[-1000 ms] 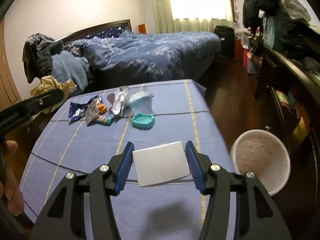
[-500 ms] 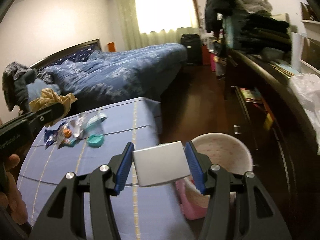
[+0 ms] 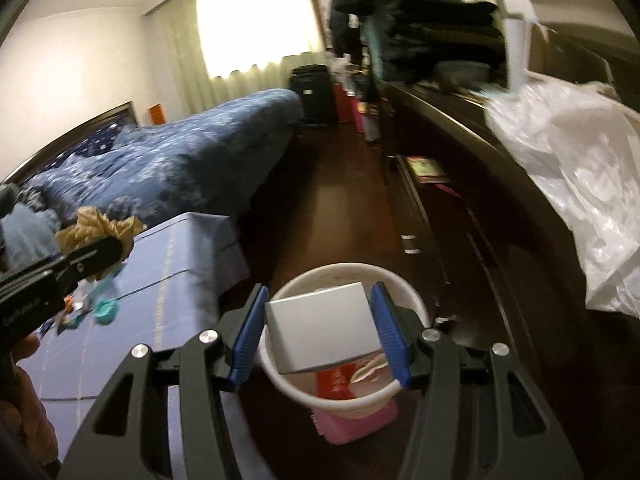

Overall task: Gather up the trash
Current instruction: 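Carry tissue and box over the wastebasket and open both tools to drop them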

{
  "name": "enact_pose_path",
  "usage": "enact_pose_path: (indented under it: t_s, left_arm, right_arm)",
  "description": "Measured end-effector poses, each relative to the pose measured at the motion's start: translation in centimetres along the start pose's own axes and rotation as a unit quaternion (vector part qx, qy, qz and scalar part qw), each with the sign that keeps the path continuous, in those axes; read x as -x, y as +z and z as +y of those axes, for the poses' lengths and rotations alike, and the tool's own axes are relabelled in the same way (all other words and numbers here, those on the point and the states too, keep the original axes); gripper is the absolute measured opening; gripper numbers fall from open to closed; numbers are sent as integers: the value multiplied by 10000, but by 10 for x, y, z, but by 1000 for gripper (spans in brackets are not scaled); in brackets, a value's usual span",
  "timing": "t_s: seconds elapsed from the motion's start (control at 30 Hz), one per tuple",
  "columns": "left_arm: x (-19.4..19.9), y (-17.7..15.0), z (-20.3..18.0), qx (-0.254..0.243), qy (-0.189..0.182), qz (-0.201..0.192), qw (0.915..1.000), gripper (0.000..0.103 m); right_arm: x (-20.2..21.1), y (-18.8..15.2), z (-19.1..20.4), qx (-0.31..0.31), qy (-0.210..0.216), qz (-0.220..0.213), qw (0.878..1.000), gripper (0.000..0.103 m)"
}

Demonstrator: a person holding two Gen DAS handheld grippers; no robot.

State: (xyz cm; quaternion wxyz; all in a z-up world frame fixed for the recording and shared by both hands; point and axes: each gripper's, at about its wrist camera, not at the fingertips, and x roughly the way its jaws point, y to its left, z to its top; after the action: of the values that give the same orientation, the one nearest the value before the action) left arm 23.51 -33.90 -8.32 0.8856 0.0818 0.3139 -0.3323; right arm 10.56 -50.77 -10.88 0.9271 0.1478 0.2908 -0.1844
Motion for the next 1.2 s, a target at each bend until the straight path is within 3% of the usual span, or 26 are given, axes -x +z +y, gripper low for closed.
enact_pose_path:
  t_s: [0.3,0.83,0.93,1.03,1.1,1.2]
  left_arm:
    - [-72,11,-20,133,-463,619,9969,18]
    - [-127,27,-47,61,-680,891,9937,24]
    - [-130,30,-47,103,-731,894,9933,43]
    - [-127,32,-46,171,-795,835,9932,70]
    - [-125,35,-46,173,-773,759,9940,76]
    - [-119,37,-43,175,-747,694,9946,77]
  right_arm:
    - [-51,-1,-28,-111,-178,270,9994,54]
    - [-104,-16,-21,193,-182,526,9983,56]
    - [-107,-17,-23,178,-164,548,9982,57]
    - [-108,-16,-24,162,-188,511,9984,65]
    - [-109,-16,-25,143,-193,517,9984,65]
    - [-106,-16,-25,141,-224,522,9983,65]
